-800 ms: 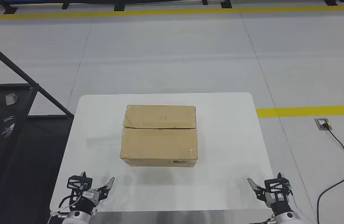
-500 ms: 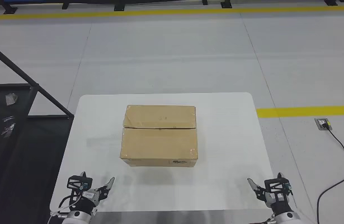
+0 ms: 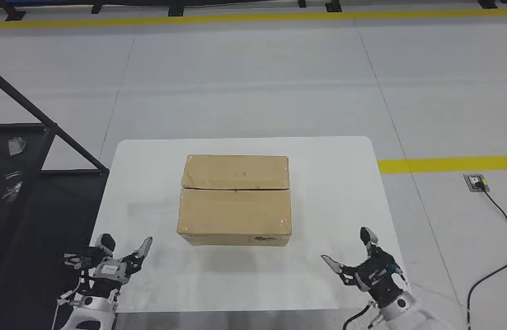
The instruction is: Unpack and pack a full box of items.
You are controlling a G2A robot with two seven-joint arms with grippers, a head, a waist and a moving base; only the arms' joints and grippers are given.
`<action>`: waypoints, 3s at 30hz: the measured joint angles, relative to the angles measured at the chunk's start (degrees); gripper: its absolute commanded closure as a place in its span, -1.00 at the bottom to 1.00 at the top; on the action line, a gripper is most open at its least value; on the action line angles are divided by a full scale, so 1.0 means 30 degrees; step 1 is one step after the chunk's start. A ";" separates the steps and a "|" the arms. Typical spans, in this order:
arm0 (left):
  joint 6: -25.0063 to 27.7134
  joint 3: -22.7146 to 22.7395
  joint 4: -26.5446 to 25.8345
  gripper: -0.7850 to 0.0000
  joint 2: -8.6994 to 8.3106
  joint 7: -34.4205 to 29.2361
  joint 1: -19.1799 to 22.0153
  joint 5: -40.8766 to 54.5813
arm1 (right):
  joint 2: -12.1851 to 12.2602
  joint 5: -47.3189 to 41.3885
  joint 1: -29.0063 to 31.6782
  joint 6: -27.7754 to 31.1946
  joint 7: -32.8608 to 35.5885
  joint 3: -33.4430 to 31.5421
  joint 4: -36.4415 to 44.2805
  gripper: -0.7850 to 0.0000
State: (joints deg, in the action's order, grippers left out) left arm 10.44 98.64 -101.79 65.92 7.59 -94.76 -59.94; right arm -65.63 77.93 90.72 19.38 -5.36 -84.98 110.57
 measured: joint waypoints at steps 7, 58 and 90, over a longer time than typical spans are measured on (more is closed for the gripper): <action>0.1856 0.0946 0.0442 -1.00 -0.0077 0.0162 0.0269 0.1485 | -0.0116 -0.3006 -0.3130 0.1921 0.1969 0.0981 -0.0082 -1.00; 0.5842 -0.0567 0.4660 -1.00 -0.0524 -0.6930 0.6376 0.8015 | -0.1362 -3.6104 -1.7404 0.7497 2.2763 0.7318 -1.6549 -1.00; 1.1089 -0.1654 0.5356 -1.00 -0.1434 -1.2308 0.6379 0.4665 | 0.1408 -3.5294 -1.6107 0.6963 2.1914 1.0427 -1.1077 -1.00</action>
State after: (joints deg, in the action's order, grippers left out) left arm 43.71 93.67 -85.73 61.62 -29.33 -75.62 -45.94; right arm -61.41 -27.95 42.40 40.27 60.38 -53.69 77.34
